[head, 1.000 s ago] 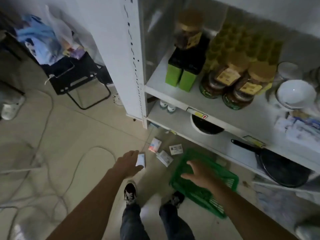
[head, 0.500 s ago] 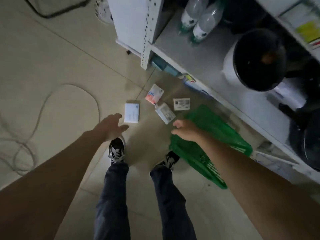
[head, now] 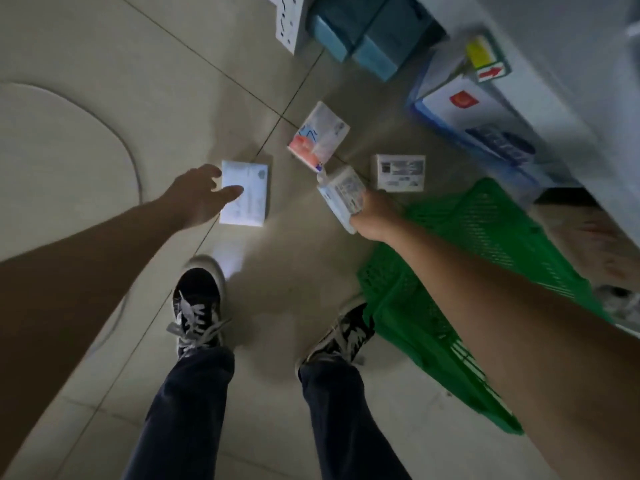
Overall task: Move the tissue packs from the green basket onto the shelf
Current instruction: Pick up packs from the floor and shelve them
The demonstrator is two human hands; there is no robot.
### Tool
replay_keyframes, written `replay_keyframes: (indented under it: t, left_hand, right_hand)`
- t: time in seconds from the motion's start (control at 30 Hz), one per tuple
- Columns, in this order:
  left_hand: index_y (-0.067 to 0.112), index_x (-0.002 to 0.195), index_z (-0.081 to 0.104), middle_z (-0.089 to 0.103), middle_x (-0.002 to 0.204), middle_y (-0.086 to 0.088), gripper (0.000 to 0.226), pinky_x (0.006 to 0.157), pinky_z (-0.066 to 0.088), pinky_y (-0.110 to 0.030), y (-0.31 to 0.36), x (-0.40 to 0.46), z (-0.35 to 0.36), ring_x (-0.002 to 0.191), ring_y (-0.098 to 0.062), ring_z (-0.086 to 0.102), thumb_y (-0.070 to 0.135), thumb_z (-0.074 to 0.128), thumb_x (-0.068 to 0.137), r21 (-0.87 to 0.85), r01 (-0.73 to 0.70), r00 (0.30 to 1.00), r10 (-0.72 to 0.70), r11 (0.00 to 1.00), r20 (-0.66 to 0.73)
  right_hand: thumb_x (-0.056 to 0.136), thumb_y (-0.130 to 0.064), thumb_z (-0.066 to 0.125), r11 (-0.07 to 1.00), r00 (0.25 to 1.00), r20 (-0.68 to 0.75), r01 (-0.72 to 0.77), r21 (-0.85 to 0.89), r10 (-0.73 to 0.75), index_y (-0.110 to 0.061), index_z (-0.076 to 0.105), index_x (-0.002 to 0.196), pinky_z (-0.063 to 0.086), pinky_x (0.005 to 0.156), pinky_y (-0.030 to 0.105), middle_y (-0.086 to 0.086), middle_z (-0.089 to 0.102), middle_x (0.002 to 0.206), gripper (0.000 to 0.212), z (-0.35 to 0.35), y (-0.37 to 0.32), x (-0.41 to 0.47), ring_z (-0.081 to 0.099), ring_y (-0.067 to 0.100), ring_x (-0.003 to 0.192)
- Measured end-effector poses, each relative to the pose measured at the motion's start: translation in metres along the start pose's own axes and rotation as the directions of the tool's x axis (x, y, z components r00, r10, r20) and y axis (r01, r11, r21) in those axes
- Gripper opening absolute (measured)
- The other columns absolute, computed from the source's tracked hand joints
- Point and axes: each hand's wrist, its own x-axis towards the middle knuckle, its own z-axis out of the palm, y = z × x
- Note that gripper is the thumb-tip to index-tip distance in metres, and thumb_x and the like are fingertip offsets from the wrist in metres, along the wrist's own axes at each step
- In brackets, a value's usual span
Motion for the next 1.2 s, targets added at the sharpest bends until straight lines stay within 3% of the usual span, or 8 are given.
replay_keyframes:
  t: [0.43,0.5,0.63,0.73,0.8,0.93,1.07,1.2]
  left_hand:
    - [0.005,0.160,0.029,0.052,0.153,-0.017,0.102,0.100,0.050,-0.041,-0.029,0.084,0.052,0.129,-0.032,0.057,0.051,0.081,0.085,-0.411,0.110,0.991,-0.132,0.905,-0.026]
    - [0.004,0.151,0.042,0.061,0.141,-0.014,0.090,0.082,0.052,-0.032,-0.027,0.087,0.059,0.113,-0.028,0.062,0.046,0.084,0.083,-0.469,0.110,0.989,-0.145,0.876,-0.037]
    - [0.005,0.139,0.055,0.068,0.123,-0.009,0.075,0.083,0.061,-0.035,-0.026,0.090,0.069,0.099,-0.022,0.072,0.037,0.089,0.080,-0.568,0.140,0.985,-0.171,0.811,-0.001]
    - [0.019,0.099,0.072,0.081,0.086,0.002,0.029,0.048,0.055,-0.014,-0.032,0.087,0.075,0.069,-0.009,0.078,0.032,0.089,0.080,-0.614,0.147,0.988,-0.148,0.776,0.049]
    - [0.019,0.091,0.074,0.081,0.072,0.010,0.023,0.046,0.054,-0.014,-0.033,0.080,0.080,0.071,-0.009,0.079,0.031,0.090,0.079,-0.651,0.132,0.989,-0.139,0.748,0.041]
    - [0.006,0.104,0.078,0.082,0.090,-0.008,0.044,0.061,0.059,-0.028,-0.033,0.060,0.074,0.086,-0.028,0.081,0.032,0.095,0.073,-0.678,0.118,0.983,-0.180,0.725,-0.021]
    - [0.004,0.127,0.063,0.076,0.113,-0.017,0.082,0.083,0.065,-0.051,-0.034,0.036,0.046,0.098,-0.036,0.077,0.047,0.096,0.065,-0.684,0.128,0.985,-0.174,0.718,0.002]
    - [0.012,0.127,0.065,0.078,0.114,-0.012,0.078,0.067,0.063,-0.033,-0.023,0.005,0.006,0.094,-0.028,0.080,0.054,0.092,0.068,-0.721,0.037,0.997,-0.076,0.692,-0.022]
  right_hand:
    - [0.061,-0.040,0.096,0.932,0.973,0.031,-0.229,0.281,0.229,-0.015,0.048,0.145,0.053,0.105,0.048,0.012,0.058,0.141,0.100,0.057,0.027,0.083,0.057,0.032,0.129]
    - [0.057,-0.044,0.097,0.917,0.969,0.035,-0.241,0.317,0.243,-0.015,0.051,0.142,0.055,0.102,0.045,0.011,0.060,0.138,0.101,0.066,0.029,0.082,0.059,0.031,0.126]
    - [0.058,-0.036,0.099,0.811,0.970,0.088,-0.239,0.534,0.227,-0.008,0.046,0.135,0.062,0.074,0.028,0.008,0.064,0.130,0.098,0.084,0.023,0.079,0.068,0.025,0.111]
    - [0.059,-0.038,0.099,0.741,0.973,0.058,-0.208,0.639,0.223,-0.017,0.038,0.123,0.051,0.058,0.017,0.000,0.064,0.116,0.091,0.097,0.013,0.067,0.068,0.018,0.093]
    - [0.058,-0.039,0.098,0.696,0.978,0.060,-0.183,0.694,0.197,-0.021,0.044,0.116,0.051,0.053,0.014,-0.004,0.065,0.110,0.081,0.105,0.007,0.058,0.066,0.011,0.088]
    - [0.058,-0.030,0.097,0.610,0.980,0.150,-0.199,0.767,0.131,-0.025,0.057,0.100,0.054,0.050,0.010,-0.001,0.073,0.105,0.058,0.109,-0.002,0.036,0.071,0.008,0.083]
    - [0.059,-0.033,0.097,0.578,0.969,0.236,-0.233,0.782,0.071,-0.017,0.067,0.113,0.067,0.067,0.029,0.001,0.079,0.105,0.064,0.089,-0.014,0.010,0.079,0.016,0.085]
    - [0.059,-0.040,0.096,0.538,0.969,0.247,-0.202,0.818,-0.012,-0.022,0.075,0.109,0.067,0.071,0.035,-0.001,0.083,0.097,0.058,0.053,-0.032,-0.020,0.081,0.015,0.084]
